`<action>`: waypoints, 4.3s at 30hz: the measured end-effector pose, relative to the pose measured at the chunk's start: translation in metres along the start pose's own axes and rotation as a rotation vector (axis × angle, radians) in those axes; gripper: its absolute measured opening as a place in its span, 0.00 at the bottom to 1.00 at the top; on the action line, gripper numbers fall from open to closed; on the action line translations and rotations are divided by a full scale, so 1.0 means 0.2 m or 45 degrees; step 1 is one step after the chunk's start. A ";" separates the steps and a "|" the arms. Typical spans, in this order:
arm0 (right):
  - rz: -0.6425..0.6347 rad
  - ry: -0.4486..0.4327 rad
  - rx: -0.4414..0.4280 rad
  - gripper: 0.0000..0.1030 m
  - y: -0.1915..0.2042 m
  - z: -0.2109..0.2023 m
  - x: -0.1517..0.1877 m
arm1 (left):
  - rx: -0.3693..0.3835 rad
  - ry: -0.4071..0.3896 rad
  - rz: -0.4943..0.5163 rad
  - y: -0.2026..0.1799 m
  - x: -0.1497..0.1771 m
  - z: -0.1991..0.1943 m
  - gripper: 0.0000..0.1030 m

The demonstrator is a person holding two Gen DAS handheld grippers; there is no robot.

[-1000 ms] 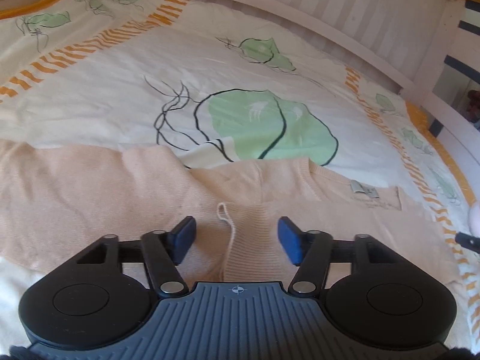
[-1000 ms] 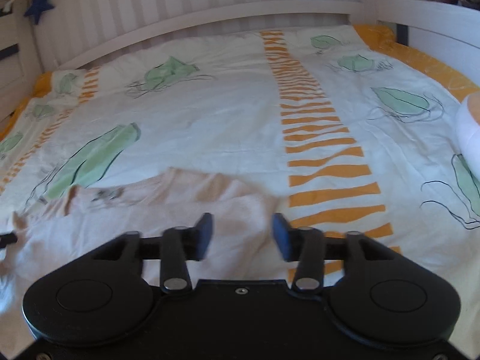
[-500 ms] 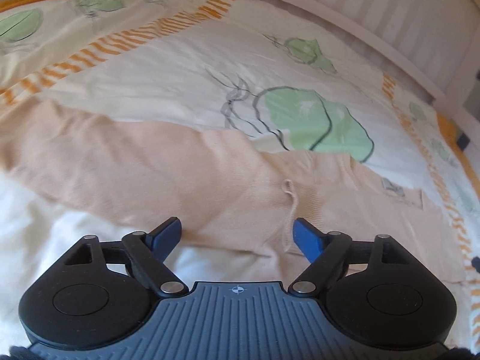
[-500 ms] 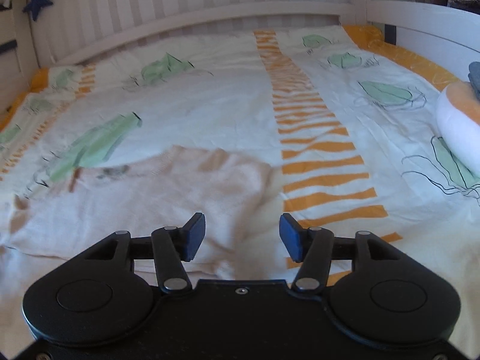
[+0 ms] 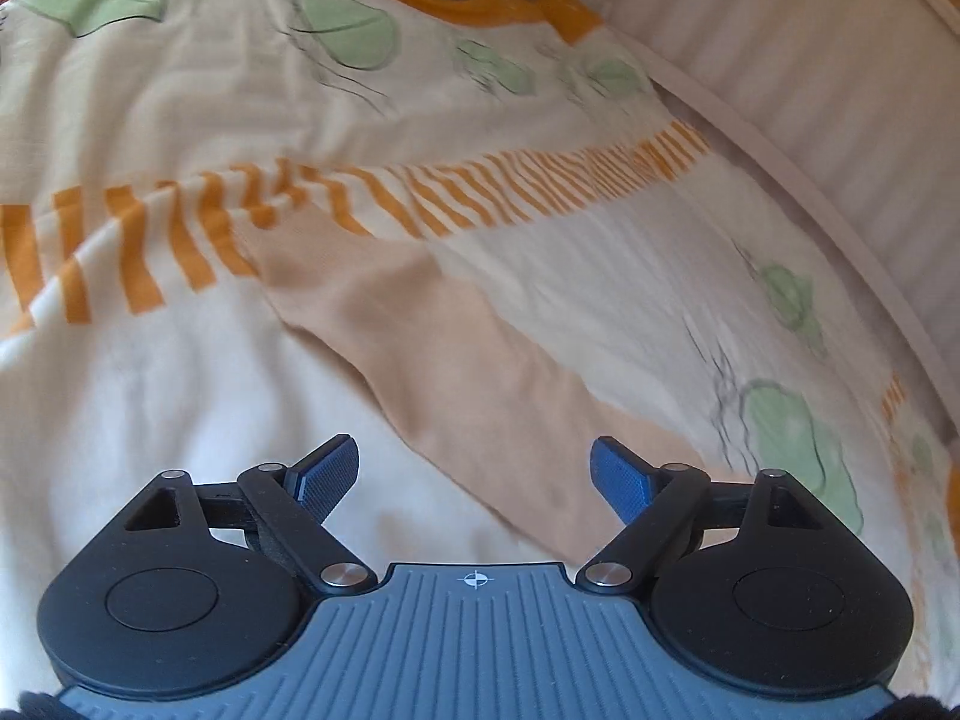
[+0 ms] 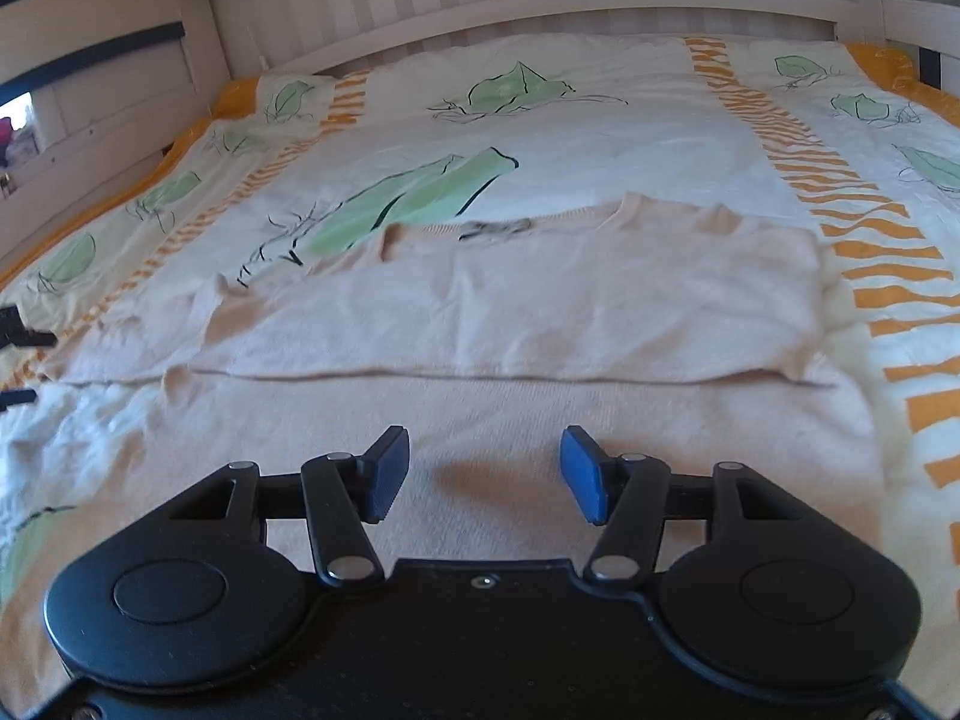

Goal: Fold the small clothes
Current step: 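Grasp the other sleeve cuff with the left tool and lift it, then lay the held sleeve across the sweater body and open the left tool, then grasp the ribbed sweater hem with the right tool, then fold the held hem up toward the collar and open the right tool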

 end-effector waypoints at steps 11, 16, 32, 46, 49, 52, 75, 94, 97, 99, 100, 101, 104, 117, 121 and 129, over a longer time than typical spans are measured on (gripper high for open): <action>-0.072 -0.046 0.057 0.69 0.04 0.03 0.07 | 0.009 -0.006 -0.155 0.17 -0.11 0.22 0.82; -0.069 -0.050 0.056 0.70 0.03 0.04 0.07 | 0.069 -0.035 -0.257 0.21 -0.14 0.26 0.79; -0.052 -0.058 0.042 0.71 0.01 0.04 0.07 | 0.295 -0.212 0.244 -0.56 -0.17 -0.10 0.03; -0.005 -0.073 0.007 0.71 -0.01 0.04 0.07 | 0.659 0.061 0.770 -1.56 0.85 -0.12 0.04; 0.004 -0.075 -0.001 0.71 -0.02 0.04 0.07 | 0.688 0.150 0.837 -1.62 0.99 -0.06 0.04; 0.013 -0.078 -0.007 0.71 -0.03 0.04 0.07 | 0.752 0.229 0.848 -1.64 1.06 -0.06 0.34; -0.027 -0.060 0.022 0.71 0.00 0.04 0.07 | 0.494 0.230 0.698 -0.85 0.88 -0.07 0.77; -0.481 -0.107 0.012 0.49 0.52 0.10 -0.25 | 0.525 0.202 0.518 -0.82 0.83 -0.03 0.76; -0.549 -0.048 0.003 0.49 0.61 0.24 -0.26 | 0.528 0.207 0.505 -0.79 0.83 -0.03 0.77; -0.578 -0.006 0.007 0.49 0.65 0.32 -0.25 | 0.541 0.221 0.460 -0.78 0.81 -0.02 0.77; -0.585 0.026 0.013 0.49 0.66 0.36 -0.24 | 0.547 0.227 0.439 -0.77 0.81 -0.02 0.77; -0.586 0.055 0.019 0.49 0.67 0.39 -0.23 | 0.551 0.231 0.428 -0.76 0.81 -0.02 0.77; -0.584 0.125 0.057 0.52 0.65 0.45 -0.18 | 0.549 0.230 0.439 -0.76 0.81 -0.01 0.76; -0.259 -0.042 0.177 0.15 0.12 0.15 -0.56 | 0.526 0.211 0.512 -0.80 0.83 -0.02 0.76; -0.195 -0.074 0.278 0.13 -0.09 0.08 -0.63 | 0.520 0.207 0.526 -0.80 0.83 -0.02 0.76; -0.124 0.012 0.403 0.05 -0.33 0.11 -0.53 | 0.511 0.197 0.558 -0.81 0.84 -0.03 0.77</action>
Point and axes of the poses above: each gripper's, at about its wrist camera, not at the fingertips, and z roughly the way its jaws point, y to its left, x to its underside, the point moved 4 cm from there along z, roughly the way its jaws point, and after that the axes turned 4 degrees about -y, right-handed, at the moved point
